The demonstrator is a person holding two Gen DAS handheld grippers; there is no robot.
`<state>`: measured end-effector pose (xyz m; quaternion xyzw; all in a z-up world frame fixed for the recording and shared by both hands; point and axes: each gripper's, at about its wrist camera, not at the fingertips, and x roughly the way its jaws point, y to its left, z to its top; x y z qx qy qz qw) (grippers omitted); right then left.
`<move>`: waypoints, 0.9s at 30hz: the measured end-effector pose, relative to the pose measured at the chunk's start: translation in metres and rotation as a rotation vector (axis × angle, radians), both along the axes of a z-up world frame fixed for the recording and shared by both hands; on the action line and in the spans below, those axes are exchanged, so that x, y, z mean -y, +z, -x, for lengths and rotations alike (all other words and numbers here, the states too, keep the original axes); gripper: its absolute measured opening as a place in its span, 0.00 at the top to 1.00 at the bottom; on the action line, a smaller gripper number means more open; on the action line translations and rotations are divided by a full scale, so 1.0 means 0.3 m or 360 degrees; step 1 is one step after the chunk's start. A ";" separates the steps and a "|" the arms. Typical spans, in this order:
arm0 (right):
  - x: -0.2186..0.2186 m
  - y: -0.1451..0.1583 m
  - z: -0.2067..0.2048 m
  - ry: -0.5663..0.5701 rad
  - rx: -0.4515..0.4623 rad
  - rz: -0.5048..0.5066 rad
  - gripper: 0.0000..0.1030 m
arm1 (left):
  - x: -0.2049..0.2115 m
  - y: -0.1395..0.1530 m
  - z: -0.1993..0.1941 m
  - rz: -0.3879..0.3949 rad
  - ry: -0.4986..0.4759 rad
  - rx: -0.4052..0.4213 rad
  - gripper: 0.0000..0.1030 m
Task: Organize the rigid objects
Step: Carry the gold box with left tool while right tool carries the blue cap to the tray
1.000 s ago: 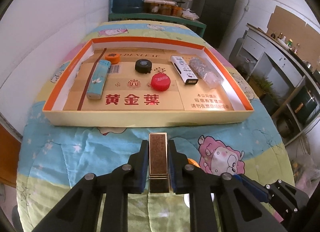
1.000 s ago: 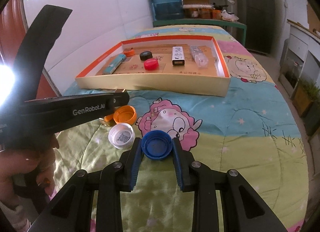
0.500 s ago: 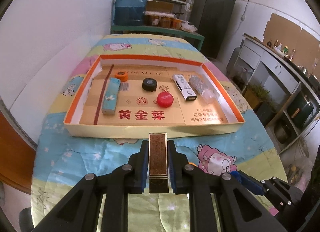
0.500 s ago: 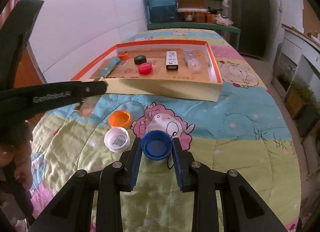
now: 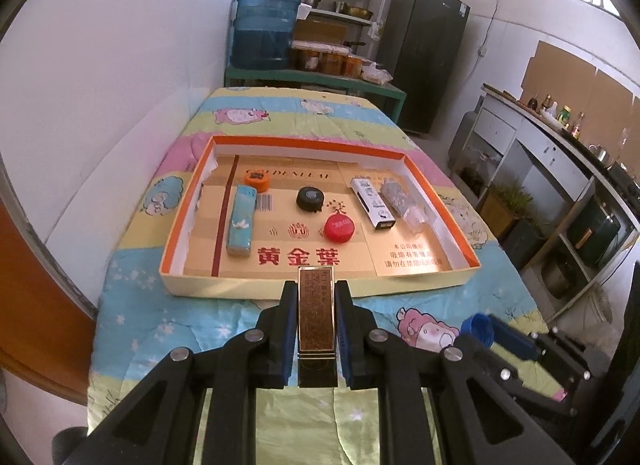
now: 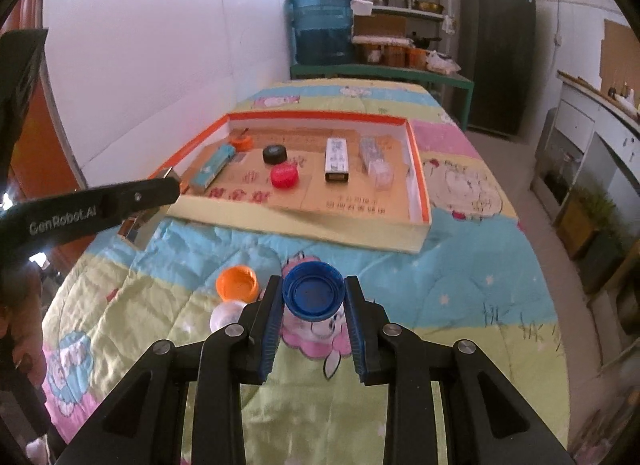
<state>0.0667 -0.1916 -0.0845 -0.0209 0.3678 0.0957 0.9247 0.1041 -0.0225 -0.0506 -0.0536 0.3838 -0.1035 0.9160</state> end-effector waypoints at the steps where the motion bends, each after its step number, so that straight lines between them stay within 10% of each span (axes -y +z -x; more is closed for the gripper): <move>1: -0.002 0.013 -0.009 -0.0002 0.0015 0.0001 0.71 | -0.001 0.003 -0.002 0.0000 -0.0001 0.0000 0.82; 27: -0.016 0.186 -0.205 0.0041 0.0172 -0.0021 0.71 | 0.000 0.101 -0.186 0.0045 -0.0014 0.0044 0.82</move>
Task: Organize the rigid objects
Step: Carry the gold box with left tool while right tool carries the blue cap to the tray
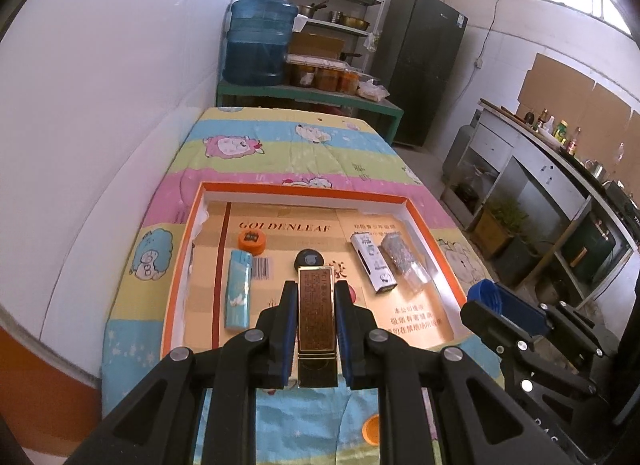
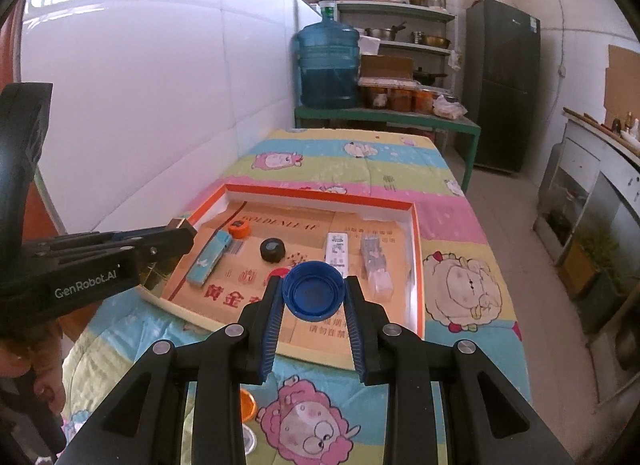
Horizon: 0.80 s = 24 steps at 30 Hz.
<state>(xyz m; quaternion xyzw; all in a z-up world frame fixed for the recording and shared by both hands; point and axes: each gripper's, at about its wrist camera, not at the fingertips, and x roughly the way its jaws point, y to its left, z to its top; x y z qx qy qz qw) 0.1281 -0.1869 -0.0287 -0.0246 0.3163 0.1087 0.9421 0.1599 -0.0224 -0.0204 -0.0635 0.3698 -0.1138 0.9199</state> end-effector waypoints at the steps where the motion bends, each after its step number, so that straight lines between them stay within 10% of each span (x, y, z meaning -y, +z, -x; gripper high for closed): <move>1: 0.000 0.000 -0.006 0.0001 0.0000 0.0000 0.71 | 0.002 -0.001 -0.010 -0.0003 0.0001 -0.0003 0.82; 24: 0.042 -0.077 -0.130 -0.0011 -0.0081 -0.0053 0.71 | 0.023 -0.058 -0.128 -0.0038 0.0018 -0.0063 0.82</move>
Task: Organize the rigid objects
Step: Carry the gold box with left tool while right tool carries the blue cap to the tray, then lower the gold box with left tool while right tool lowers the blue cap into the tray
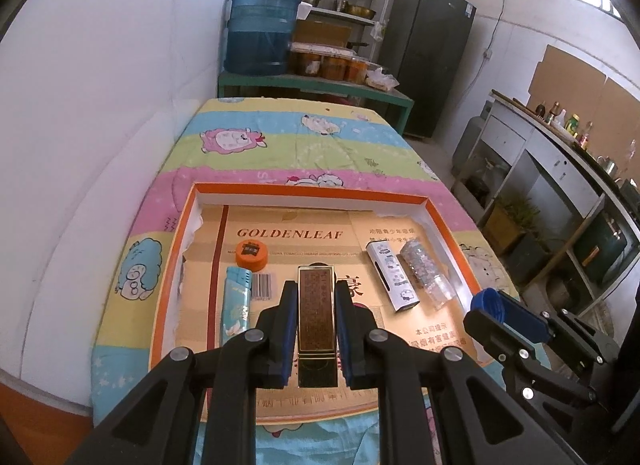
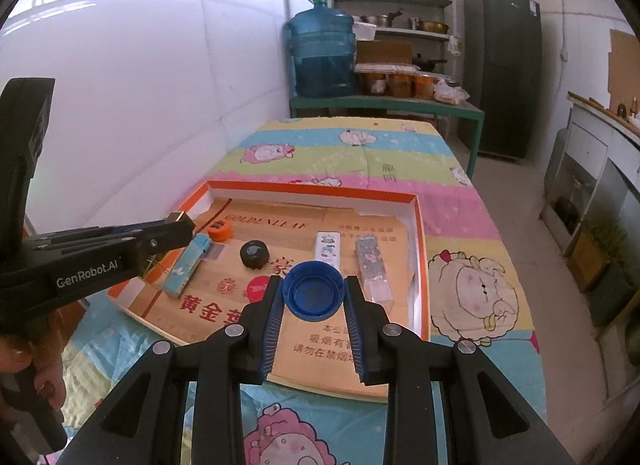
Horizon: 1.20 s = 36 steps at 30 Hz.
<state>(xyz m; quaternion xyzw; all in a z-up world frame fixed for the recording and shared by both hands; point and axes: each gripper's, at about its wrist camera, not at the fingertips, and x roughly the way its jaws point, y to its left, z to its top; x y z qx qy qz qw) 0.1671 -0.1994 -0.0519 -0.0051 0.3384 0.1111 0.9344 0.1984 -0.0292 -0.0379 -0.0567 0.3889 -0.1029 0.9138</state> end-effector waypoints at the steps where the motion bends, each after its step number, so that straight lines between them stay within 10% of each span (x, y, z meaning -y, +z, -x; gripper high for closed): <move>1: 0.002 -0.007 -0.006 0.0000 -0.0007 -0.0001 0.71 | 0.002 -0.006 -0.006 -0.0005 0.0000 -0.0005 0.82; 36: 0.008 -0.184 -0.113 0.0023 -0.0221 -0.0010 0.70 | 0.056 -0.196 -0.117 -0.0124 -0.0026 -0.0174 0.82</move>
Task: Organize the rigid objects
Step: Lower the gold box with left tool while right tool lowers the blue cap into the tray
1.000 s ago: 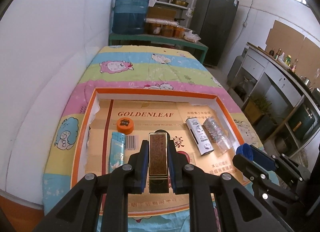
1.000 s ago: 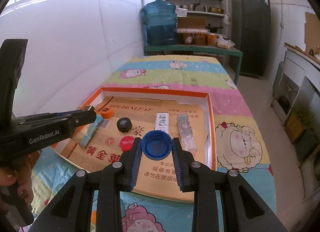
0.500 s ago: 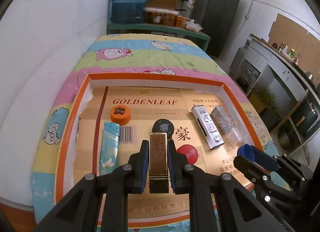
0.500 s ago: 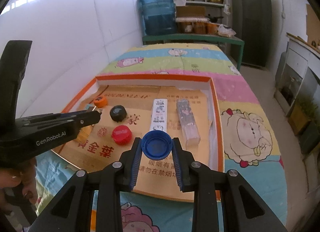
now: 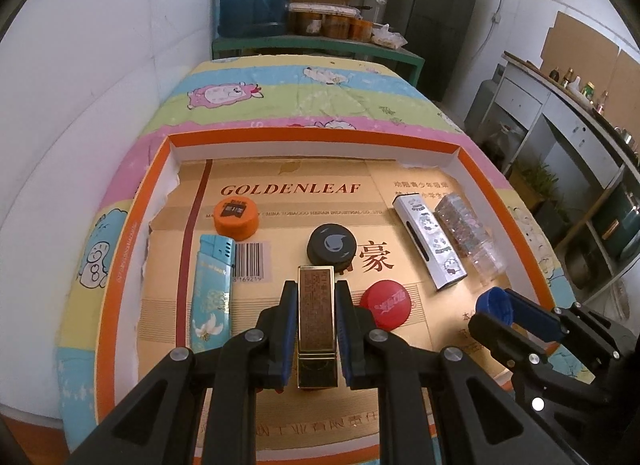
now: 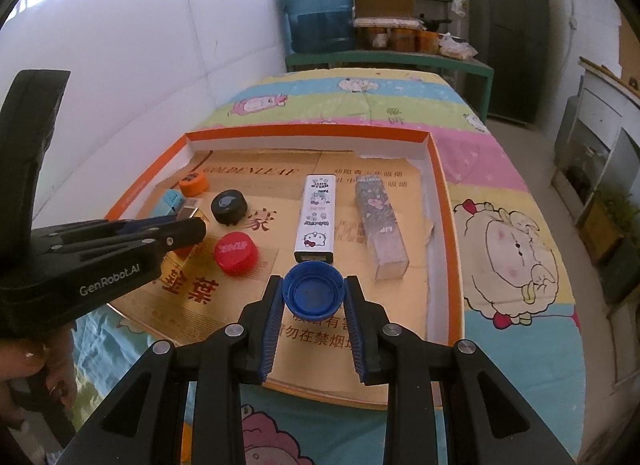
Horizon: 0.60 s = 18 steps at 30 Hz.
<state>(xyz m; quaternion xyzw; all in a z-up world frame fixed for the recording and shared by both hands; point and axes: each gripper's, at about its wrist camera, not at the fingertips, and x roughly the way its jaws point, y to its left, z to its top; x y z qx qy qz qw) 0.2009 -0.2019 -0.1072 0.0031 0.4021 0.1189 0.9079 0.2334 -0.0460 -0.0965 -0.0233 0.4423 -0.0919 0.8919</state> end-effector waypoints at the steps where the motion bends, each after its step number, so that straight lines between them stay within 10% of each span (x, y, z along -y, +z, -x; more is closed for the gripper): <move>1: 0.000 -0.001 -0.002 0.0000 -0.0002 0.0003 0.70 | 0.001 -0.002 -0.001 -0.0002 0.0002 -0.0001 0.82; 18: -0.004 -0.040 -0.037 0.0000 -0.0058 0.0024 0.70 | 0.000 -0.024 -0.015 -0.0010 0.0010 0.0002 0.82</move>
